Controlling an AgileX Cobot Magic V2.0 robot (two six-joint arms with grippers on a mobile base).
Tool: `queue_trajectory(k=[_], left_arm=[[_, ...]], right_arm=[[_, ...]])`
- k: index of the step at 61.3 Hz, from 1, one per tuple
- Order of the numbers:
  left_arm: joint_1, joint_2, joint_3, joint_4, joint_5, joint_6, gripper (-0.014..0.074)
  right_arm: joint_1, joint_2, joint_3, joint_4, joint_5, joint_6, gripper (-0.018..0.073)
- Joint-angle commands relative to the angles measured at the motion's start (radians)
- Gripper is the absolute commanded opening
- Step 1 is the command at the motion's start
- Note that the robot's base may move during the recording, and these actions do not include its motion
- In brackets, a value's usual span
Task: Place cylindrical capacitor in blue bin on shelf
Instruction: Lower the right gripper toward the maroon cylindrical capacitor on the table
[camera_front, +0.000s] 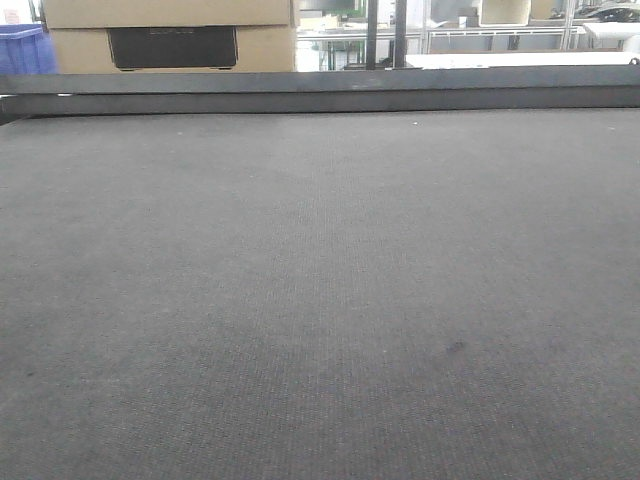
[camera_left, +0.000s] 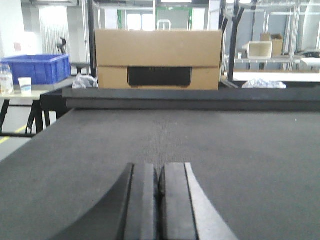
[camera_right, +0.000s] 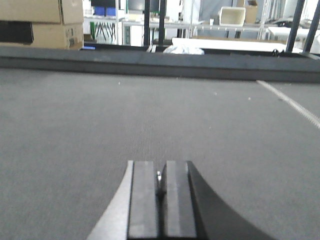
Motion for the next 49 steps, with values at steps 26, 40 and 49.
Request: queue_trajectory(k=[26, 40, 49], left_arm=[[-0.006, 0.049, -0.338, -0.059, 0.158, -0.004, -0.0111], [-0.006, 0.251, -0.648, -0.013, 0.407, -0.004, -0.0029], [-0.006, 0.354, -0.709, -0.013, 0.442, -0.004, 0.0209]], right_arm=[[0.001, -0.003, -0.385, 0.008, 0.029, 0.001, -0.0066], [0.001, 0.205, -0.664, 0.008, 0.151, 0.001, 0.0295], [0.001, 0.342, -0.718, 0.008, 0.144, 0.001, 0.0507]])
